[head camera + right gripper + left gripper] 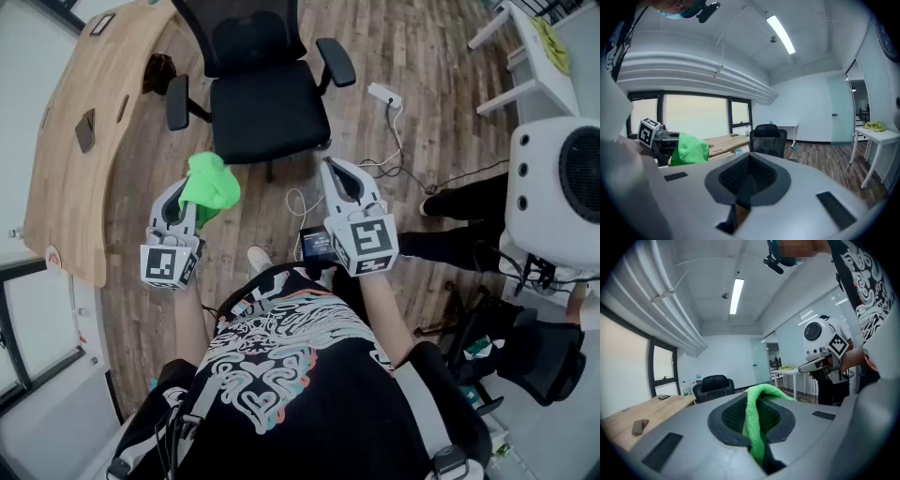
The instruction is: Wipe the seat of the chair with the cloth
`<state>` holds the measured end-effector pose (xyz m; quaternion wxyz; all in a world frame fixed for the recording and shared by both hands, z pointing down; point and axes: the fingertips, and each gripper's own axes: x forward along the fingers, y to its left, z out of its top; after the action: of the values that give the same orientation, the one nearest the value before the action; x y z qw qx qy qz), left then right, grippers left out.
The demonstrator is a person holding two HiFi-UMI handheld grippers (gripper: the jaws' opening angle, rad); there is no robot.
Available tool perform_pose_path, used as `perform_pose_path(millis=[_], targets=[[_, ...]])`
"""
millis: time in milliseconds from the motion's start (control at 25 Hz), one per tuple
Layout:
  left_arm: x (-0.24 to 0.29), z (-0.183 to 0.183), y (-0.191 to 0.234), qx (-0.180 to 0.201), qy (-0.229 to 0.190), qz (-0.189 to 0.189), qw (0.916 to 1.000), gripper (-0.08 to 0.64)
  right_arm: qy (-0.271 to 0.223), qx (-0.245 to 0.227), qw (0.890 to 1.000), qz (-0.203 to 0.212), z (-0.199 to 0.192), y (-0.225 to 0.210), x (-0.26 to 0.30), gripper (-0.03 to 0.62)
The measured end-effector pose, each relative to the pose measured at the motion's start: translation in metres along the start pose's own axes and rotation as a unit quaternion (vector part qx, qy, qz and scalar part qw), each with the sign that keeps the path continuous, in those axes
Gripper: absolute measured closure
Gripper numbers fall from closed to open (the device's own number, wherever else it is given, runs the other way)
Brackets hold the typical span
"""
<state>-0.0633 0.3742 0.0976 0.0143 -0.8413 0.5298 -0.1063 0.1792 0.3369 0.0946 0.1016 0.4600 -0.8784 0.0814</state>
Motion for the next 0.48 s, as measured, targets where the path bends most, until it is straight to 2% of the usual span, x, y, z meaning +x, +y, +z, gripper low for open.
perform_pose_path(millis=[280,480], targets=[[0.015,0.001,-0.009,0.006,0.006,0.016,0.9998,0.546,-0.003,-0.004,1.000,0.012,-0.003,-0.021,0.002,0.591],[0.019,0.003,-0.013,0.005,0.008,0.035,0.9993,0.546,-0.003,0.001,0.999,0.041,-0.004,-0.027,0.007,0.591]])
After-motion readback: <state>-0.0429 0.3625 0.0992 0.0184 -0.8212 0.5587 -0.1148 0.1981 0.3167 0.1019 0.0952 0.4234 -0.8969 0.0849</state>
